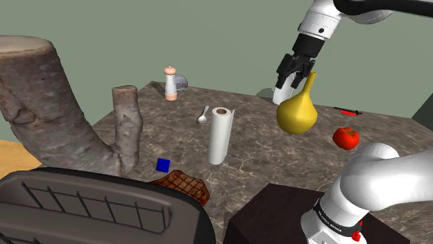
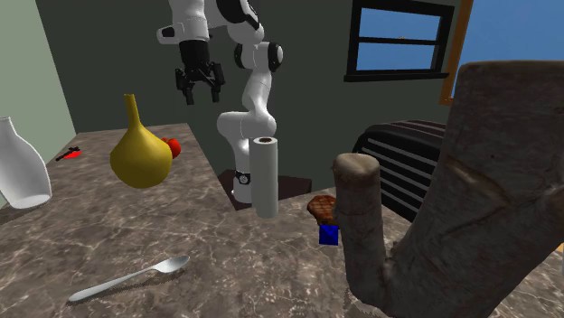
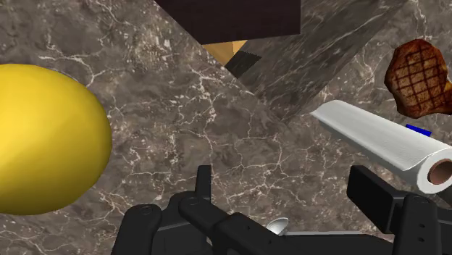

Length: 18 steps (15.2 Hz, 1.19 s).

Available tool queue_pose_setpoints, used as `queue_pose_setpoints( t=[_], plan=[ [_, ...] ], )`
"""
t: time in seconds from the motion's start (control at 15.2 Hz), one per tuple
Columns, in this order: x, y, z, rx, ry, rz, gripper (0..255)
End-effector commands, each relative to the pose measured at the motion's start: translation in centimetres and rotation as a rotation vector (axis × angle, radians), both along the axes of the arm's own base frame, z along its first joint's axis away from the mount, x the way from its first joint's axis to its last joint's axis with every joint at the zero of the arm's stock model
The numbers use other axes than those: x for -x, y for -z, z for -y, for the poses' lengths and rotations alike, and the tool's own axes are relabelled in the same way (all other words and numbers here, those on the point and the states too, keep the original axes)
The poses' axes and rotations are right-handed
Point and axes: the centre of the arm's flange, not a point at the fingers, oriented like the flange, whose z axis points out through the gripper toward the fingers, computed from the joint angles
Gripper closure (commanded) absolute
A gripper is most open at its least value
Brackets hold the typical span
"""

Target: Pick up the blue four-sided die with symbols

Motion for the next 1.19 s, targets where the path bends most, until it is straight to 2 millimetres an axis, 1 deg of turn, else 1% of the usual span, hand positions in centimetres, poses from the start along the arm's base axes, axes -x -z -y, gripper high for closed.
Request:
queue_pose_setpoints(
  t=[0.0, 0.59, 1.12],
  plan=[
    [0.0, 0.0, 0.0, 0.000, 0.000, 0.000, 0],
    [-5.3, 5.1, -9.7, 0.014, -0.045, -0.028, 0],
    [-9.6, 9.8, -18.5, 0.026, -0.085, -0.053, 0]
  ],
)
